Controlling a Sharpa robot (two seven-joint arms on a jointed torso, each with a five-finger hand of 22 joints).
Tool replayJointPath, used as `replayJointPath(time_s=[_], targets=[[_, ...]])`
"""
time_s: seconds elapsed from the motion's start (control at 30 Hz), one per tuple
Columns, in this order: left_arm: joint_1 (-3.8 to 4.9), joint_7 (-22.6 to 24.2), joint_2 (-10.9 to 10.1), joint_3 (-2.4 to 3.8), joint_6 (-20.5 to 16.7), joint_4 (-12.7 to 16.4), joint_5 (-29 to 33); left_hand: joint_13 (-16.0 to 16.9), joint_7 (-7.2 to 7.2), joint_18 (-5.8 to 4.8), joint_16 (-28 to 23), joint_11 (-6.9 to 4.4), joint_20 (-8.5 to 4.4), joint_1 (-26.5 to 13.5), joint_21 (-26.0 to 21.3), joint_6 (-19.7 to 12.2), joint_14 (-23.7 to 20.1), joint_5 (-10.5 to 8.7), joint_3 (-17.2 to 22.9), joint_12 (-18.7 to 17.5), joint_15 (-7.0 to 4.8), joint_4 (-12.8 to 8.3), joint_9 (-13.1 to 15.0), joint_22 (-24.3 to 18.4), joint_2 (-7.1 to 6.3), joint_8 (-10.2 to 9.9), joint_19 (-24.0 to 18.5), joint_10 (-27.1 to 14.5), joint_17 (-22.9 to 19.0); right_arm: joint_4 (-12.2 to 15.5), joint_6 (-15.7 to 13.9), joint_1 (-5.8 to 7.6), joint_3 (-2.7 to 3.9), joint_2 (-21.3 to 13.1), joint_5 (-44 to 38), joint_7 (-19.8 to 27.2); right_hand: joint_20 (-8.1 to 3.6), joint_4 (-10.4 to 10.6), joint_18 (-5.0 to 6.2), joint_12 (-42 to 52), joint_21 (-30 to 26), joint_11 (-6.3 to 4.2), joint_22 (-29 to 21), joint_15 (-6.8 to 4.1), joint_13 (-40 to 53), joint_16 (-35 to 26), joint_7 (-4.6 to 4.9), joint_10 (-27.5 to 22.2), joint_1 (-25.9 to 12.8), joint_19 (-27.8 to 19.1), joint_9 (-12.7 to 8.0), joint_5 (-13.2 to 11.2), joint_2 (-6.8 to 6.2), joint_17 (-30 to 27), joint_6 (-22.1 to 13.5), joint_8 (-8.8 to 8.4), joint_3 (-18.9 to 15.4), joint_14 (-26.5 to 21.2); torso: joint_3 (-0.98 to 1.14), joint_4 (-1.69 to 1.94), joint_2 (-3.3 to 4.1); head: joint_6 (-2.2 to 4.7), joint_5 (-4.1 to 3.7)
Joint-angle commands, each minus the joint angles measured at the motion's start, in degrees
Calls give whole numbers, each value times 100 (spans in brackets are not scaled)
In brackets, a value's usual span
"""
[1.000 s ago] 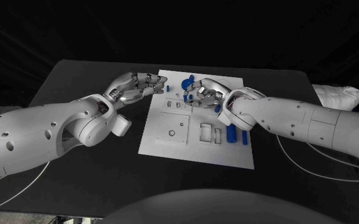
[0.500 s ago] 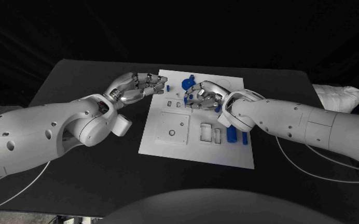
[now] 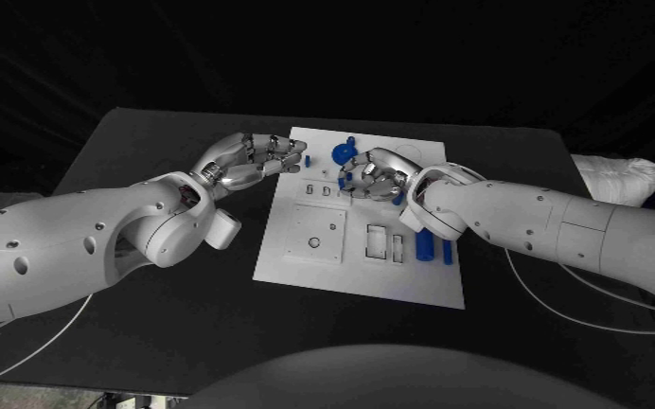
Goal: Assemble the parts on the task board
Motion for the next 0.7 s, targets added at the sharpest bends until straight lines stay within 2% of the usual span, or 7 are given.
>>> replayJointPath(time_s=[0.03,0.7], targets=[[-4,7,12,3,114,11,-16,-5,161,-25,33,28,-5,63,3,14,35,21,40,28,10,8,-7,-5,-15,12,20,8,8,-22,134,-10,-4,-4,-116,-77,49,-26,9,22,-31,51,1262,41,1508,20,5,601,29,26,-8,39,43,1505,-47,-19,-1,618,0,-2,3,1,1],[-9,-7,16,3,126,6,-16,-5,161,-25,33,28,-5,63,3,14,35,21,40,28,10,8,-7,-5,-15,12,20,8,8,-41,211,-10,-4,-7,-194,-164,53,-59,21,22,-71,53,1247,44,1508,20,6,601,50,-14,-17,55,44,1505,-68,-23,23,618,-1,1,2,1,-8]])
